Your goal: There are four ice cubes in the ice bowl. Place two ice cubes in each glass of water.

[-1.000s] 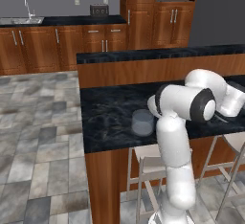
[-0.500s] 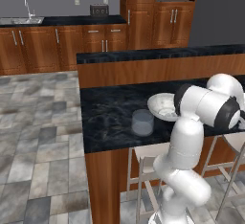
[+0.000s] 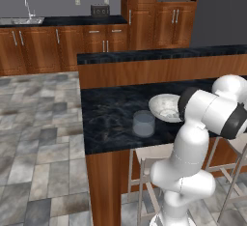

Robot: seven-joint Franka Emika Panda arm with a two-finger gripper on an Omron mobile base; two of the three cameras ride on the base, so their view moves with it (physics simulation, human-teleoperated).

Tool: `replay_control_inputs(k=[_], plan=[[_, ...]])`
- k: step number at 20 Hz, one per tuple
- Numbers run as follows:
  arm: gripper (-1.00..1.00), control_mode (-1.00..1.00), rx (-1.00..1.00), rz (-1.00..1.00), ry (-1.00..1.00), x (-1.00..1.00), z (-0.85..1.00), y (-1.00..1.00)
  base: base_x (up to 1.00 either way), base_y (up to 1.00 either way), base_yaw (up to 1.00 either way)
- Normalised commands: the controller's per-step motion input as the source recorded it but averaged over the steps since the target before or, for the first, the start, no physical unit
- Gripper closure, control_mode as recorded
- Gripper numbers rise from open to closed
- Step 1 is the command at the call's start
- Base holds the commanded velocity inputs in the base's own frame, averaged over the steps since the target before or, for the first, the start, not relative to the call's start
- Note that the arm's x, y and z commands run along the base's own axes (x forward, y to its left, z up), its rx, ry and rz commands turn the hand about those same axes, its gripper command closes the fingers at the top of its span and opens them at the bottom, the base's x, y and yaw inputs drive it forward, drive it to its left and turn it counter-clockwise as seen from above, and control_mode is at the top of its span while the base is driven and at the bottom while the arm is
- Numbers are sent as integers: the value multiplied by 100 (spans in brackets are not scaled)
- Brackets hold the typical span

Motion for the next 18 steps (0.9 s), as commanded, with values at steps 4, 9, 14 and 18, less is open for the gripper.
replay_control_inputs(k=[4,9,14,18], plan=[[100,-100,3,-7,0,36,38,-1,0,0,0],[100,-100,9,-2,2,27,30,-23,0,0,0],[100,-100,10,-4,7,1,4,-34,0,0,0],[100,-100,5,-4,11,0,-6,-18,0,0,0]])
